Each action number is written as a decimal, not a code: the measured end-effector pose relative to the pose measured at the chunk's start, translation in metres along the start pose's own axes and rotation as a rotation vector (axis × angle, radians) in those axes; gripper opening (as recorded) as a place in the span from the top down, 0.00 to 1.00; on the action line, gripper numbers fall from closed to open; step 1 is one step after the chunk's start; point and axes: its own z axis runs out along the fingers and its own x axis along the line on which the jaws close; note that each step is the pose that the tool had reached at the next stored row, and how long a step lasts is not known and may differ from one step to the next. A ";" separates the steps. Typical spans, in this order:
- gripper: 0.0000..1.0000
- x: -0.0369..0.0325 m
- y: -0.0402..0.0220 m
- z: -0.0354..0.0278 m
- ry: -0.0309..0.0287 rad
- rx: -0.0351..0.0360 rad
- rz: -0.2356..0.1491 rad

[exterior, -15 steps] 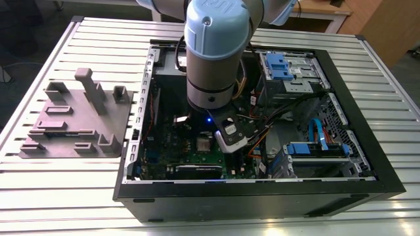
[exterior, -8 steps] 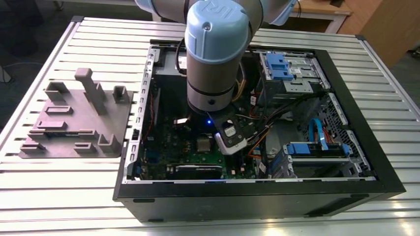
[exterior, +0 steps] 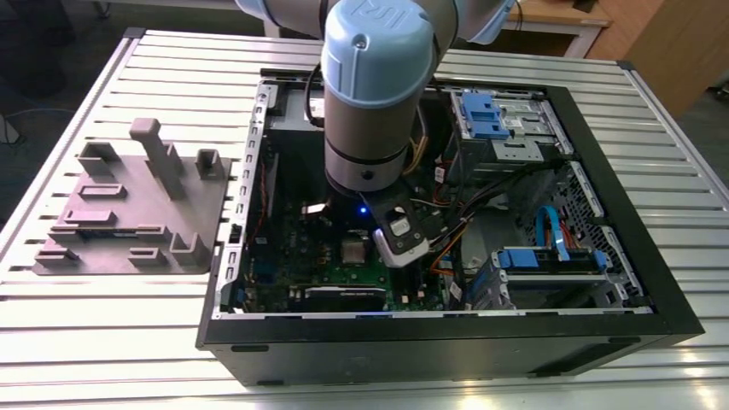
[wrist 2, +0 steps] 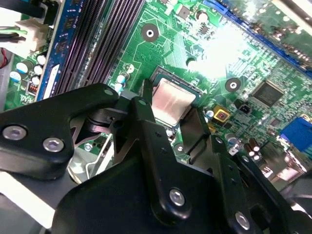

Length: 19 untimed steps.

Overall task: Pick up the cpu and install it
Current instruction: 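Place the cpu into insertion slot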

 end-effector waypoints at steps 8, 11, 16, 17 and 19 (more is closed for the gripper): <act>0.50 -0.0003 -0.0001 -0.0002 0.0020 0.0000 0.000; 0.50 -0.0009 -0.0001 0.0002 0.0021 0.0002 0.000; 0.50 -0.0012 -0.0001 0.0005 0.0020 0.0000 0.000; 0.50 -0.0013 -0.0001 0.0006 0.0020 0.0001 0.000; 0.50 -0.0013 -0.0001 0.0006 0.0020 0.0001 0.000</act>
